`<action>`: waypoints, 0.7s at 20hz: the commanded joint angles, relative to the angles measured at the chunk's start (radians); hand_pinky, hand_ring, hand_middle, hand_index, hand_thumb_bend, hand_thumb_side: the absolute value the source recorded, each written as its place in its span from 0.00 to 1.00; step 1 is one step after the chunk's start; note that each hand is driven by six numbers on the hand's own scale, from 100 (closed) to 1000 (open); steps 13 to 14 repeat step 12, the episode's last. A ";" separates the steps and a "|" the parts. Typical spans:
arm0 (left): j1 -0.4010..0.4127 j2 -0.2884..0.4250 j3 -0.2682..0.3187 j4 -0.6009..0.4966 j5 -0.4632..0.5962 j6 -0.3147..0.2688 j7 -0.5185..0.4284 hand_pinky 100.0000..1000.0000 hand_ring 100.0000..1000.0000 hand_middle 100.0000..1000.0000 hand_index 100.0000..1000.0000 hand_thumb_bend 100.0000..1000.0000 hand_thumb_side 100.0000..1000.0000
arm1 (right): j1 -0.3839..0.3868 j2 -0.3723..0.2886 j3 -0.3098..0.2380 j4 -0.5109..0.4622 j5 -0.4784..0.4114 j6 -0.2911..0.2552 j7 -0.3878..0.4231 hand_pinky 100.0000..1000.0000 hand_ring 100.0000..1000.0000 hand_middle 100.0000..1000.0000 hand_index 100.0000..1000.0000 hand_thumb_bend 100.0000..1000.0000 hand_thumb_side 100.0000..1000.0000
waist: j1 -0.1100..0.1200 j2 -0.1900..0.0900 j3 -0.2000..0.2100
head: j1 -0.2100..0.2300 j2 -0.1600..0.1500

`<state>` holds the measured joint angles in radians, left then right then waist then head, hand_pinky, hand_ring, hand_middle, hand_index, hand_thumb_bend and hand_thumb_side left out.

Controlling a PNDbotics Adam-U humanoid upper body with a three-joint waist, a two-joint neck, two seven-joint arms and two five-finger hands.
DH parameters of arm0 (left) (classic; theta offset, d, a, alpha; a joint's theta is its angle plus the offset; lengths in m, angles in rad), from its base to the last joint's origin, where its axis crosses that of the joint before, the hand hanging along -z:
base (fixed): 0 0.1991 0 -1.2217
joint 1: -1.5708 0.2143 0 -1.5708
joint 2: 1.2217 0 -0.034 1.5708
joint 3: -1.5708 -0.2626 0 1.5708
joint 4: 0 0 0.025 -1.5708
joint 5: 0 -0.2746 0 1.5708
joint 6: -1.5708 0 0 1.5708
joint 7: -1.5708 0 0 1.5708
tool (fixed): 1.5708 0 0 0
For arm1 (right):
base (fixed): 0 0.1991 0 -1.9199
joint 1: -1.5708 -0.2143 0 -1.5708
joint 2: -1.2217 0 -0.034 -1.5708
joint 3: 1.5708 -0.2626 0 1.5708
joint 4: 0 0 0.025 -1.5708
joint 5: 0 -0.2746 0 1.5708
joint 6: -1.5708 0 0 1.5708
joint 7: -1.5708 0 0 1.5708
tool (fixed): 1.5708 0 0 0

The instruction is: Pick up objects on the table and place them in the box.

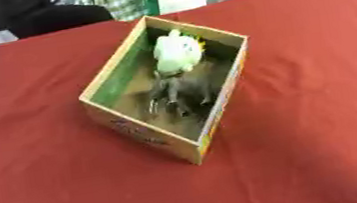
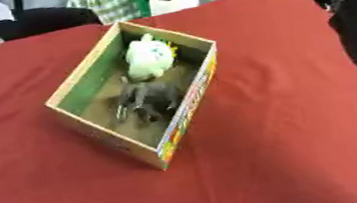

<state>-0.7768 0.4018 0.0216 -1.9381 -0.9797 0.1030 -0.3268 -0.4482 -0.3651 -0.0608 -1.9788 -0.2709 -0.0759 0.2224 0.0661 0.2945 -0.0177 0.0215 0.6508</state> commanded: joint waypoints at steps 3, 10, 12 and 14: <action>0.079 0.020 0.029 -0.061 0.073 0.059 0.074 0.48 0.57 0.57 0.81 0.00 0.91 | -0.008 -0.028 -0.010 -0.021 -0.008 -0.003 -0.008 0.87 0.74 0.55 0.83 0.00 1.00 | -0.004 -0.026 0.008 | 0.021 0.014; 0.229 -0.007 0.053 -0.062 0.164 0.008 0.166 0.46 0.55 0.55 0.79 0.00 0.86 | 0.006 -0.029 -0.011 -0.021 -0.008 -0.003 -0.012 0.87 0.74 0.55 0.83 0.00 1.00 | -0.003 -0.042 0.023 | 0.011 0.024; 0.272 -0.024 0.054 -0.062 0.191 -0.018 0.192 0.45 0.54 0.54 0.78 0.00 0.83 | 0.011 -0.026 -0.011 -0.021 -0.008 0.000 -0.011 0.87 0.74 0.55 0.83 0.00 1.00 | -0.002 -0.048 0.023 | 0.009 0.029; 0.272 -0.024 0.054 -0.062 0.191 -0.018 0.192 0.45 0.54 0.54 0.78 0.00 0.83 | 0.011 -0.026 -0.011 -0.021 -0.008 0.000 -0.011 0.87 0.74 0.55 0.83 0.00 1.00 | -0.002 -0.048 0.023 | 0.009 0.029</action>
